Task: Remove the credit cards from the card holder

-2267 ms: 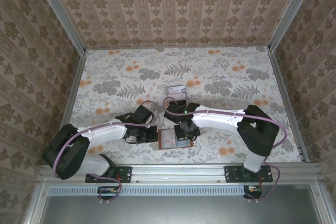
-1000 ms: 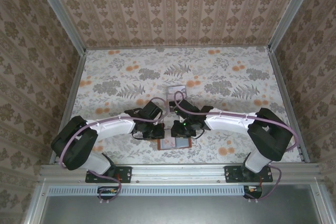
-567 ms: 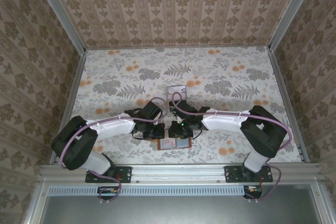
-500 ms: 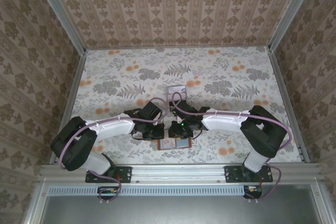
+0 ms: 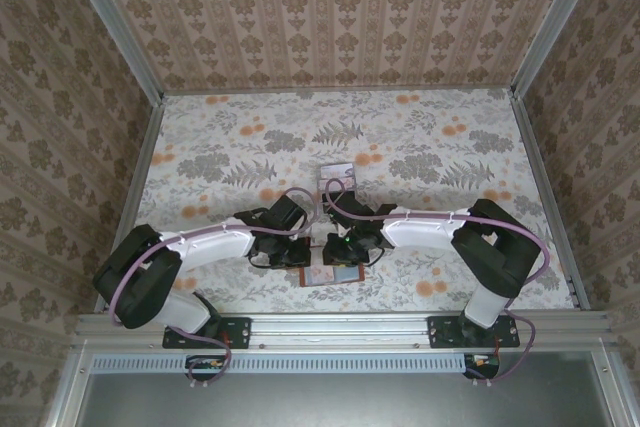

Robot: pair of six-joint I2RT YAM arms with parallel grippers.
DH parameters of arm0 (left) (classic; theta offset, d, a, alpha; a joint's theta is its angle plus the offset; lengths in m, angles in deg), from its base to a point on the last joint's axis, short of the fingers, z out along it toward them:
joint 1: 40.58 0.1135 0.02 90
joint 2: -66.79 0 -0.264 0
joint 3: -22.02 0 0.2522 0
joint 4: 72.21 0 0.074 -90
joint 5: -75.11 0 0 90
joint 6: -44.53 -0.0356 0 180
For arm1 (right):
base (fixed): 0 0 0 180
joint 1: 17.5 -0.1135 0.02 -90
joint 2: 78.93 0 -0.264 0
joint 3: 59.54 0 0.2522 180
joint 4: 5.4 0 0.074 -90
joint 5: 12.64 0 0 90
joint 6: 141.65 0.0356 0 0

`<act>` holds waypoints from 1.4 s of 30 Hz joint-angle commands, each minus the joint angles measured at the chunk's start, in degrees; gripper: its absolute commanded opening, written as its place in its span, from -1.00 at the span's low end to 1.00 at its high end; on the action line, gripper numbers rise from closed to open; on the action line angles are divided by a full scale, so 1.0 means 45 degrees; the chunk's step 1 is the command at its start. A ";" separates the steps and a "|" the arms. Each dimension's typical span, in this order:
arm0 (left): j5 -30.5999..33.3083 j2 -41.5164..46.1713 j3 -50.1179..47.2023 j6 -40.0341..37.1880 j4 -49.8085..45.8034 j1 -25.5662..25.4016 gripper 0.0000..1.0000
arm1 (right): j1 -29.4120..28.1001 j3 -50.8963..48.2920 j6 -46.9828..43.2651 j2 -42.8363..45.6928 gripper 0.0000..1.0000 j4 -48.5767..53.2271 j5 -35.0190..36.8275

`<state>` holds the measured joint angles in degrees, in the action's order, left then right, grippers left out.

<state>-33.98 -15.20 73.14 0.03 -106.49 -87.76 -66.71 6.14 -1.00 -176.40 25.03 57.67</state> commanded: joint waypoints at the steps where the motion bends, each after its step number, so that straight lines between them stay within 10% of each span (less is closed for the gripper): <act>1: 0.0202 0.0142 -0.0256 0.0265 -0.0513 -0.0034 -0.92 | 0.0049 0.0255 -0.0450 0.0020 -0.57 0.1455 0.1011; 42: 0.0250 -0.1094 0.0593 0.0056 -0.0765 -0.0518 -0.91 | 0.0430 -0.0716 0.0144 0.0698 -0.59 -0.0814 -0.1091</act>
<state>-35.05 -18.72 76.00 1.25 -106.36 -89.69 -64.96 3.98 -1.55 -175.28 22.73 54.81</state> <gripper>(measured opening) 0.046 0.211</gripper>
